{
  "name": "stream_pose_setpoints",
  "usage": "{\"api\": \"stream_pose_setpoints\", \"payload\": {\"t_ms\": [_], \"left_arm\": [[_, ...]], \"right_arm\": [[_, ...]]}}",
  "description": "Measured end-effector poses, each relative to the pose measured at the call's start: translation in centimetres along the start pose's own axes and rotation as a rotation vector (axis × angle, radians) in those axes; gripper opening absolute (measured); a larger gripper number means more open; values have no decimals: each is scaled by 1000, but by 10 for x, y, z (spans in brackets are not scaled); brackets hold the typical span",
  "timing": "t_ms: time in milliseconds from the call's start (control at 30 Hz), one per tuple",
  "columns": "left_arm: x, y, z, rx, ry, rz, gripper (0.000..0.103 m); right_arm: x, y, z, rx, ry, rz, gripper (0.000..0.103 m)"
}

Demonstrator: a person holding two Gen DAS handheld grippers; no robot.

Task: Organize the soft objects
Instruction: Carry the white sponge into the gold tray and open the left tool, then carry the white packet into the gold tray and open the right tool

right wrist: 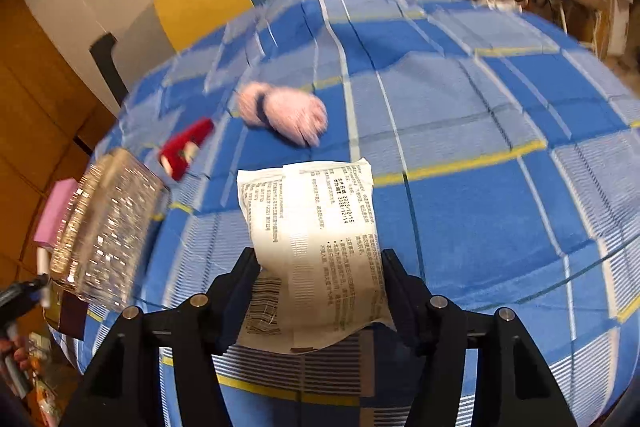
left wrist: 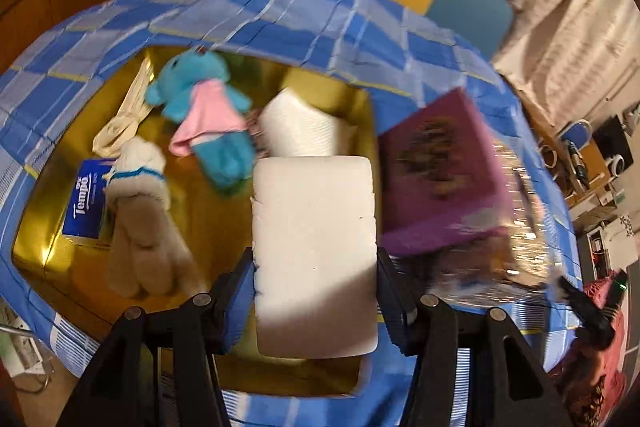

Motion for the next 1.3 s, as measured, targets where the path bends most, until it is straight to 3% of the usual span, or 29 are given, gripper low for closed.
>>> {"api": "stream_pose_setpoints", "payload": {"t_ms": [167,333,533,633,800,1000,1300], "left_arm": [[-30,0,22,-46,-33,-35,57],[-47,2,39,-98,-12,-47,58],[-52,6,38,-69,48,-51,67],[-57,7,37,-71,22,-48,67],[-52,11,17,-6,39,4,67],[-45,29,-13,65,100,-1,67],[-41,52,-47,190,51,27,66]], "right_arm": [[-13,6,-24,83,-56,5,62],[-20,20,-38,118,-77,29,62],[-41,43,-61,182,-87,-11,62],[-47,51,-70,190,-124,32,62],[-72,56,-86,197,-178,39,62],[-119,57,-97,191,-226,2,62],[-204,77,-95,150,-352,-92,62]]}}
Point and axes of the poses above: each gripper's, at about its wrist camera, not at the fingertips, and z roughly the way its jaws point, x to its right, y to its underside, the point moved 4 cm from there along z, roughly the way its jaws point, and after that the axes turned 11 degrees about z, right-handed, at the moved point
